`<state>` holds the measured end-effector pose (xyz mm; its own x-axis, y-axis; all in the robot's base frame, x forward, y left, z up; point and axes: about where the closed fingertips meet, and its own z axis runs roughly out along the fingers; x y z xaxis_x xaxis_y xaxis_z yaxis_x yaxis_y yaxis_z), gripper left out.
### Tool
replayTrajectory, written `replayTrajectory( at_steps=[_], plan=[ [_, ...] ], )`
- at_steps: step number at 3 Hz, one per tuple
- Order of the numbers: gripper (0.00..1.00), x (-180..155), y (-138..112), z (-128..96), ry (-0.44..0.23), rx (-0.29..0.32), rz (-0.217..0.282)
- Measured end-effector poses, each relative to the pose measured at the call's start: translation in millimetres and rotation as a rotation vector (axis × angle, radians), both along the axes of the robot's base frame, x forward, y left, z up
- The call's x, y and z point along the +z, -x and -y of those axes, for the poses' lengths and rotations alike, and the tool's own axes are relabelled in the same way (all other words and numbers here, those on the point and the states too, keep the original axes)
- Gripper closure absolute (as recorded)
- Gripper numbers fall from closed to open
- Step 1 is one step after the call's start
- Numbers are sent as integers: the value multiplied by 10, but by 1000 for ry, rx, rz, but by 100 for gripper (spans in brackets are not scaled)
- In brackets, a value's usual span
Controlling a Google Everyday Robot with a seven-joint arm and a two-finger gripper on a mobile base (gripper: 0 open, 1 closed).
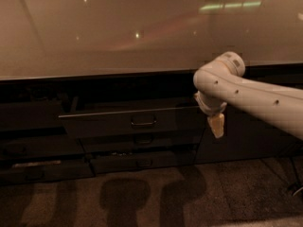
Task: Open top drawer
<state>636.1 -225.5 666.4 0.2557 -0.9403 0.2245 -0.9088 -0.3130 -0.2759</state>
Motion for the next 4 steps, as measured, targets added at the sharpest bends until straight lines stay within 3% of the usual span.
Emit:
replayTrajectory(
  at_steps=[1, 2, 4],
  plan=[
    [0, -204, 413, -30, 4, 50, -27],
    [0, -205, 413, -30, 4, 50, -27],
    [42, -205, 413, -30, 4, 50, -27]
  ],
)
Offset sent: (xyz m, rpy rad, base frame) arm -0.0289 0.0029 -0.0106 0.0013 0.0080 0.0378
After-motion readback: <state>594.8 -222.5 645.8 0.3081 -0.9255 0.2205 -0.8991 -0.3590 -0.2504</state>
